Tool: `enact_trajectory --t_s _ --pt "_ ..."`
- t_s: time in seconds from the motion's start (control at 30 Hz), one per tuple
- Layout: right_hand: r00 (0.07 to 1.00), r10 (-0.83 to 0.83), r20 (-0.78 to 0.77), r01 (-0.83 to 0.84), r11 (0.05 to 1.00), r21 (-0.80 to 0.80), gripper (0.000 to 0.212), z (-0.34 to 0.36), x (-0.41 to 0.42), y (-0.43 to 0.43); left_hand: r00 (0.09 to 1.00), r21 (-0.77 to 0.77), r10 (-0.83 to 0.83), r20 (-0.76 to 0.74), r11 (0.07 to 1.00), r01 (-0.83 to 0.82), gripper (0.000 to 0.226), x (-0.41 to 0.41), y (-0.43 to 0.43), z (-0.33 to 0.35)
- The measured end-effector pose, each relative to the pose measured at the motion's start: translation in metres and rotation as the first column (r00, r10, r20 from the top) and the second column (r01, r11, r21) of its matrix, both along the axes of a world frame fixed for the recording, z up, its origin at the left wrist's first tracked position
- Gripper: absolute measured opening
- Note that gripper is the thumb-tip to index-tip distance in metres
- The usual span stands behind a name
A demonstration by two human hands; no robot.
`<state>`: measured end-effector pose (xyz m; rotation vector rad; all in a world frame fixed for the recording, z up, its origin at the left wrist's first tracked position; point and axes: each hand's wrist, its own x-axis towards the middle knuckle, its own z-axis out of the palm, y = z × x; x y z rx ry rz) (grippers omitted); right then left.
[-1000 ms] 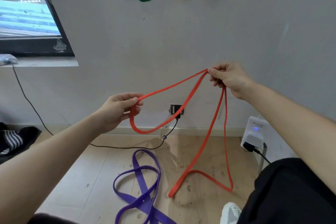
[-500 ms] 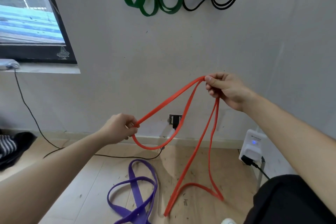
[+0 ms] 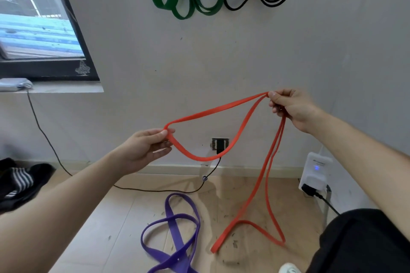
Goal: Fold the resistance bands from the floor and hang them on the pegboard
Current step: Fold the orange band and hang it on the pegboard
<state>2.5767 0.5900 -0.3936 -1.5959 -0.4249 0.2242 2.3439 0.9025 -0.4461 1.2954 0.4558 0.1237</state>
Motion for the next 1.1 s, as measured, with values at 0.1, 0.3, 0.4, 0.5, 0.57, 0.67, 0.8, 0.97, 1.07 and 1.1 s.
enact_trajectory --t_s 0.1,0.3,0.4,0.5,0.57,0.67,0.8,0.97,1.07,1.1 --pt "1.0 -0.019 0.005 0.019 1.0 -0.02 0.011 -0.002 0.004 -0.001 0.999 -0.093 -0.009 0.054 0.996 0.014 0.026 0.003 -0.003 0.004" --pt "0.999 -0.028 0.024 0.028 0.999 -0.031 0.015 -0.004 0.006 -0.001 1.0 -0.096 -0.017 -0.013 0.995 0.016 0.027 0.002 -0.001 0.006" --pt "1.0 0.018 0.011 -0.018 1.0 -0.018 0.015 -0.004 0.005 0.0 0.997 0.056 0.052 -0.059 0.997 -0.048 0.025 0.001 0.0 -0.001" --pt "0.995 0.096 -0.002 -0.096 0.995 -0.011 0.012 -0.001 -0.002 0.003 0.985 0.316 0.11 -0.13 0.946 -0.064 0.021 -0.001 0.002 -0.008" --pt "0.99 0.144 -0.001 -0.144 0.99 -0.005 0.009 0.003 -0.009 0.005 0.973 0.465 0.122 -0.195 0.885 -0.018 0.019 -0.002 0.003 -0.013" --pt "0.975 0.221 0.028 -0.221 0.975 -0.016 0.006 0.011 -0.021 0.012 0.96 0.548 0.102 -0.26 0.834 0.06 0.023 -0.003 0.002 -0.015" --pt "0.93 0.347 0.12 -0.334 0.935 -0.117 0.004 0.014 -0.042 0.029 0.987 0.558 0.067 -0.149 0.829 0.028 0.024 0.004 -0.015 -0.007" --pt "0.851 0.486 0.197 -0.41 0.851 -0.329 0.014 0.012 -0.066 0.046 0.993 0.597 -0.089 0.081 0.802 0.023 0.033 0.018 -0.063 0.017" --pt "0.806 0.554 0.207 -0.464 0.809 -0.361 0.014 0.015 -0.076 0.052 0.952 0.687 -0.281 0.121 0.716 0.124 0.051 0.023 -0.084 0.028" --pt "0.796 0.571 0.202 -0.484 0.8 -0.353 0.014 0.015 -0.079 0.054 0.932 0.707 -0.345 0.111 0.687 0.17 0.052 0.025 -0.088 0.03"
